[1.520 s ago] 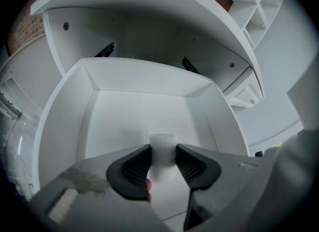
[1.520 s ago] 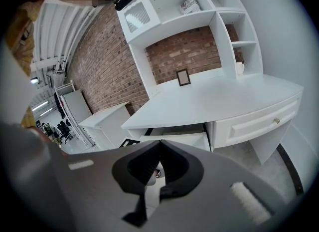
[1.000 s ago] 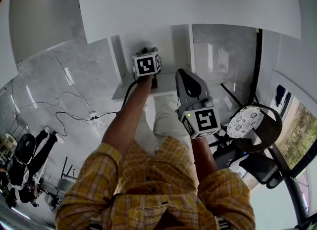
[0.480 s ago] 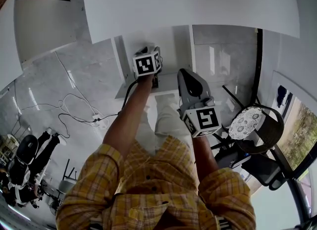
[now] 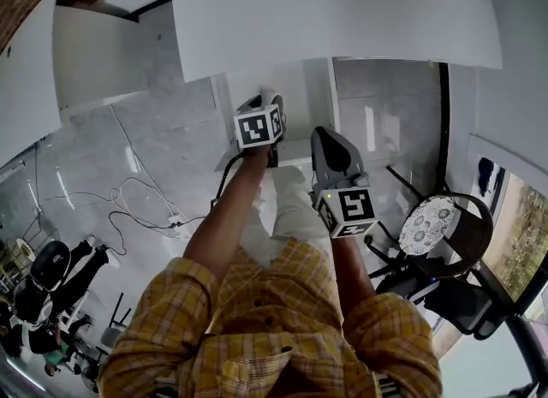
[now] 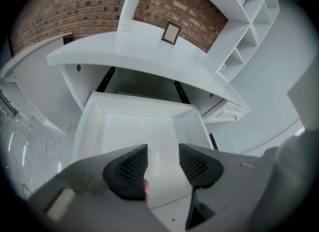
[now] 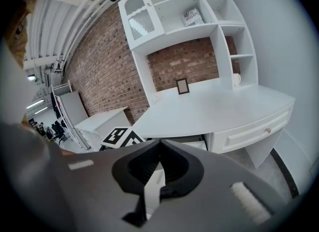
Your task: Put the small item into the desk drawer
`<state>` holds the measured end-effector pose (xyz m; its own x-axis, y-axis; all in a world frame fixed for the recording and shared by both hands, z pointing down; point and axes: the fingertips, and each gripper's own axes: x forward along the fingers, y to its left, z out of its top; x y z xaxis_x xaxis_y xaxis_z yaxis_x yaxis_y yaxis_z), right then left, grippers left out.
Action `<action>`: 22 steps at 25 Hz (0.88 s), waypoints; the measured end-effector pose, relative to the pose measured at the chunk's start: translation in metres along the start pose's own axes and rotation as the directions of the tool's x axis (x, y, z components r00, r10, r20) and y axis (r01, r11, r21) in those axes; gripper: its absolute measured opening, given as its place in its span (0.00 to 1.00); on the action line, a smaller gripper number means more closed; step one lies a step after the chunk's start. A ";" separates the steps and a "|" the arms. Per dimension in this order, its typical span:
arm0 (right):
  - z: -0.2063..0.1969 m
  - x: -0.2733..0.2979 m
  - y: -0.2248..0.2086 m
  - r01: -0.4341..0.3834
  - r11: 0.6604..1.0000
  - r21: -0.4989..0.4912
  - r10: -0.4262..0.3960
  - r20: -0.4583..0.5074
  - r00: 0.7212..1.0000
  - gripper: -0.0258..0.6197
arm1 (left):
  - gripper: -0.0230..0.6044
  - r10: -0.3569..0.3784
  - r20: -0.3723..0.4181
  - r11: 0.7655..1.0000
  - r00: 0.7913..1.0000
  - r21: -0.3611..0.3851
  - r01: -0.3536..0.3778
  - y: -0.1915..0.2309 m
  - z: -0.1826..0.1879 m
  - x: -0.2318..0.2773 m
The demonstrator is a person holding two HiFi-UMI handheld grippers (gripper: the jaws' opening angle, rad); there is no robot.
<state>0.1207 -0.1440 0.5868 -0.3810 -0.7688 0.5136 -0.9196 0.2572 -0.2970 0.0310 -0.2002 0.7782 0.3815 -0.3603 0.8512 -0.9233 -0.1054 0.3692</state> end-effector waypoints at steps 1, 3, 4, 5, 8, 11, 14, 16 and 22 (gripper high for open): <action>0.003 -0.004 0.003 0.002 1.000 -0.005 -0.002 0.004 1.000 0.04 | 0.35 -0.003 0.009 1.000 1.000 0.005 0.003 -0.003 0.002 -0.009; 0.009 -0.013 0.008 0.006 1.000 -0.013 -0.005 0.014 1.000 0.04 | 0.34 -0.012 0.030 1.000 0.999 0.015 0.012 -0.009 0.005 -0.027; 0.013 -0.018 0.011 0.008 1.000 -0.016 -0.008 0.021 1.000 0.04 | 0.33 -0.017 0.041 1.000 0.999 0.019 0.016 -0.012 0.007 -0.036; 0.017 -0.022 0.013 0.012 1.000 -0.018 -0.011 0.028 1.000 0.04 | 0.32 -0.021 0.052 1.000 0.998 0.024 0.020 -0.014 0.010 -0.045; 0.029 -0.032 0.021 0.020 1.000 -0.020 -0.019 0.052 0.998 0.04 | 0.29 -0.027 0.081 0.999 0.996 0.036 0.025 -0.019 0.017 -0.069; 0.042 -0.043 0.032 0.023 1.000 -0.020 -0.021 0.077 0.997 0.04 | 0.24 -0.035 0.121 0.998 0.992 0.052 0.029 -0.024 0.027 -0.097; 0.056 -0.055 0.043 0.029 0.999 -0.027 -0.026 0.098 0.995 0.04 | 0.20 -0.066 0.166 0.996 0.984 0.077 0.054 -0.033 0.037 -0.127; 0.066 -0.062 0.051 0.030 0.999 -0.030 -0.026 0.115 0.993 0.04 | 0.13 -0.080 0.198 0.993 0.977 0.098 0.062 -0.039 0.044 -0.148; 0.088 -0.084 0.074 0.010 1.000 -0.024 -0.006 0.152 0.988 0.04 | 0.04 -0.136 0.279 0.981 0.951 0.169 0.091 -0.060 0.054 -0.206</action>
<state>0.0930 -0.1116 0.4509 -0.3565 -0.8502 0.3873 -0.9253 0.2640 -0.2723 0.0051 -0.1699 0.5600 0.4766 -0.5864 0.6550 -0.8786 -0.2928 0.3772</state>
